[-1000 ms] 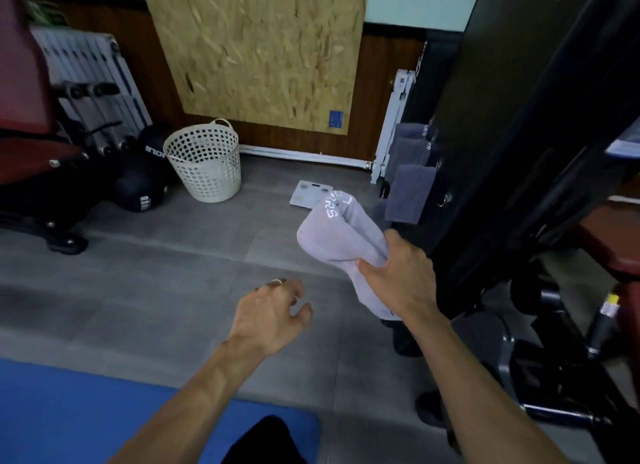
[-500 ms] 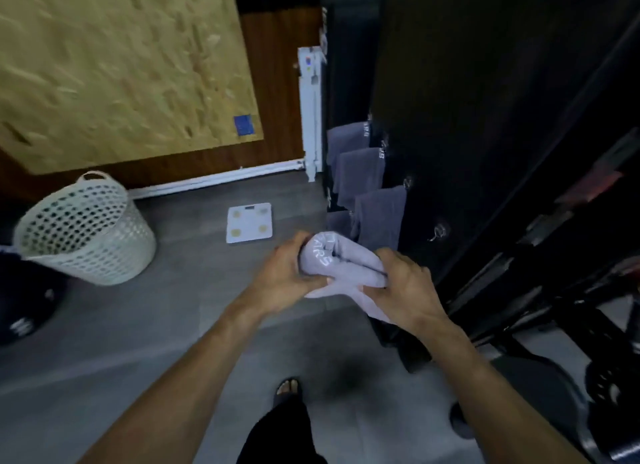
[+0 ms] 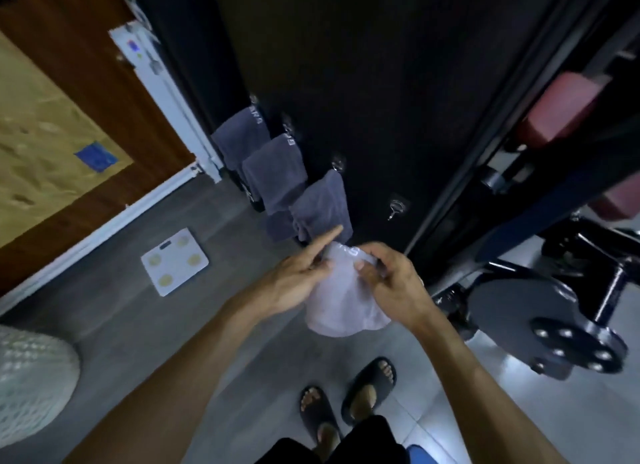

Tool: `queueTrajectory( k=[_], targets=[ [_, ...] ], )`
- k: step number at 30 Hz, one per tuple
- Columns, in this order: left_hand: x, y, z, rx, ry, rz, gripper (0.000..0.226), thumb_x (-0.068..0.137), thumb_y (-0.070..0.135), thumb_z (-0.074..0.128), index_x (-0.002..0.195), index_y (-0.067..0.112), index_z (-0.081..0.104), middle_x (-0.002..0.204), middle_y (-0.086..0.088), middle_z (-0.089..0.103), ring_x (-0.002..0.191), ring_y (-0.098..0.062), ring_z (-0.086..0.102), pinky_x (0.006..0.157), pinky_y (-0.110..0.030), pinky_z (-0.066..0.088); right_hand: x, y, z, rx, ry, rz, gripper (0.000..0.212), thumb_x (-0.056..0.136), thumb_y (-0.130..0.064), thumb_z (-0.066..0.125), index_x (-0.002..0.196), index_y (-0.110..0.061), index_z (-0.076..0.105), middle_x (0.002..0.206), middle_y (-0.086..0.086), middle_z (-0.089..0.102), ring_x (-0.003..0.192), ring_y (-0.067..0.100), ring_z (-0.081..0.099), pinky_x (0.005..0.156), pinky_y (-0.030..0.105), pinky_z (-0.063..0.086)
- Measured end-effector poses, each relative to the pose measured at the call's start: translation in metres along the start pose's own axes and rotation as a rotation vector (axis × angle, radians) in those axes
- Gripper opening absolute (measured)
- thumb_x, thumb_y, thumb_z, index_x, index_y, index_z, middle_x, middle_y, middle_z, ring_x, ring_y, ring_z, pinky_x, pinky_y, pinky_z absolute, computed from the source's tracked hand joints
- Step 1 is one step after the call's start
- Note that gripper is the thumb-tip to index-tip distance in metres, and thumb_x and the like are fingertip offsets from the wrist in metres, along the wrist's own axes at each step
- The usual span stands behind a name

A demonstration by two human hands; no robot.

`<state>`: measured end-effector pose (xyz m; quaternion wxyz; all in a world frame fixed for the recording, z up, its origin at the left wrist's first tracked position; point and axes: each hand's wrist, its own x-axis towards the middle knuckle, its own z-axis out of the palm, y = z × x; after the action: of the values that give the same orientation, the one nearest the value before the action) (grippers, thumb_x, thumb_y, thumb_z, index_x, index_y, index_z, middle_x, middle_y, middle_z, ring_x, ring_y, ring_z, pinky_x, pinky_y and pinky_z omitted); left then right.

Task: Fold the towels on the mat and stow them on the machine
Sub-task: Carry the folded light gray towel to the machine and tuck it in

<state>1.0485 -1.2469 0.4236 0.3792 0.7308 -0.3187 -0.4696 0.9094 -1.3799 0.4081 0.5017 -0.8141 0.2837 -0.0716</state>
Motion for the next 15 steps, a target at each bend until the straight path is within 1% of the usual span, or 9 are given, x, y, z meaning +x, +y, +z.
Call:
queueTrajectory(
  k=[2, 5, 8, 9, 10, 11, 12, 14, 15],
  targets=[
    [0.024, 0.005, -0.009, -0.022, -0.117, -0.036, 0.04, 0.103, 0.019, 0.04, 0.127, 0.05, 0.044, 0.129, 0.006, 0.055, 0.115, -0.016, 0.055, 0.088, -0.03, 0.05, 0.005, 0.013, -0.003, 0.066, 0.053, 0.006, 0.015, 0.094, -0.01, 0.057, 0.106, -0.013, 0.065, 0.094, -0.004, 0.066, 0.086, 0.003, 0.059, 0.072, 0.01, 0.04],
    [0.065, 0.014, -0.019, 0.179, -0.226, -0.063, 0.03, 0.103, 0.015, 0.038, 0.118, 0.039, 0.051, 0.103, 0.004, 0.061, 0.098, -0.018, 0.062, 0.086, -0.037, 0.053, 0.009, 0.032, -0.005, 0.161, 0.156, 0.02, 0.014, 0.095, -0.005, 0.056, 0.101, -0.013, 0.066, 0.091, -0.006, 0.064, 0.083, -0.001, 0.058, 0.075, 0.014, 0.044],
    [0.106, 0.013, -0.025, 0.564, -0.292, 0.082, 0.017, 0.099, 0.028, 0.05, 0.114, 0.034, 0.056, 0.12, 0.004, 0.051, 0.112, -0.014, 0.053, 0.092, -0.034, 0.05, 0.014, 0.051, -0.004, 0.227, 0.221, 0.056, 0.013, 0.096, -0.005, 0.056, 0.1, -0.012, 0.067, 0.092, -0.001, 0.065, 0.084, 0.006, 0.06, 0.074, 0.019, 0.047],
    [0.117, 0.011, -0.026, 0.606, -0.305, 0.123, 0.015, 0.098, 0.033, 0.052, 0.111, 0.036, 0.057, 0.128, 0.008, 0.046, 0.12, -0.012, 0.048, 0.095, -0.035, 0.049, 0.016, 0.055, -0.003, 0.252, 0.253, 0.072, 0.014, 0.096, -0.005, 0.056, 0.1, -0.012, 0.067, 0.092, 0.0, 0.066, 0.085, 0.008, 0.061, 0.073, 0.021, 0.049],
    [0.127, 0.01, -0.026, 0.584, -0.317, 0.139, 0.011, 0.096, 0.037, 0.052, 0.106, 0.04, 0.057, 0.132, 0.014, 0.046, 0.122, -0.01, 0.046, 0.097, -0.039, 0.049, 0.019, 0.058, -0.002, 0.286, 0.296, 0.089, 0.015, 0.096, -0.004, 0.056, 0.1, -0.013, 0.067, 0.091, 0.0, 0.067, 0.084, 0.01, 0.061, 0.073, 0.023, 0.05],
    [0.135, 0.008, -0.026, 0.537, -0.307, 0.146, 0.006, 0.096, 0.04, 0.052, 0.099, 0.043, 0.056, 0.125, 0.017, 0.052, 0.117, -0.009, 0.05, 0.096, -0.044, 0.049, 0.022, 0.06, -0.002, 0.322, 0.344, 0.114, 0.016, 0.095, -0.005, 0.056, 0.099, -0.015, 0.068, 0.089, 0.0, 0.068, 0.082, 0.01, 0.061, 0.073, 0.024, 0.05],
    [0.142, 0.007, -0.024, 0.488, -0.278, 0.157, 0.006, 0.096, 0.04, 0.051, 0.092, 0.042, 0.055, 0.109, 0.018, 0.06, 0.106, -0.008, 0.056, 0.094, -0.044, 0.05, 0.026, 0.062, -0.002, 0.36, 0.392, 0.147, 0.015, 0.095, -0.007, 0.057, 0.098, -0.017, 0.068, 0.087, -0.001, 0.069, 0.081, 0.008, 0.061, 0.073, 0.023, 0.05],
    [0.155, 0.002, -0.016, 0.35, -0.182, 0.171, 0.013, 0.098, 0.032, 0.052, 0.085, 0.034, 0.056, 0.078, 0.017, 0.058, 0.08, -0.004, 0.055, 0.081, -0.035, 0.049, 0.036, 0.066, -0.002, 0.413, 0.488, 0.227, 0.011, 0.095, -0.013, 0.059, 0.098, -0.019, 0.068, 0.086, -0.004, 0.07, 0.079, 0.005, 0.062, 0.074, 0.021, 0.051],
    [0.159, 0.0, -0.01, 0.237, -0.13, 0.168, 0.014, 0.098, 0.028, 0.053, 0.085, 0.029, 0.057, 0.072, 0.017, 0.056, 0.072, -0.003, 0.052, 0.074, -0.03, 0.045, 0.041, 0.069, -0.001, 0.438, 0.542, 0.258, 0.009, 0.094, -0.014, 0.061, 0.099, -0.018, 0.067, 0.085, -0.004, 0.07, 0.077, 0.004, 0.062, 0.074, 0.022, 0.051]
  ],
)
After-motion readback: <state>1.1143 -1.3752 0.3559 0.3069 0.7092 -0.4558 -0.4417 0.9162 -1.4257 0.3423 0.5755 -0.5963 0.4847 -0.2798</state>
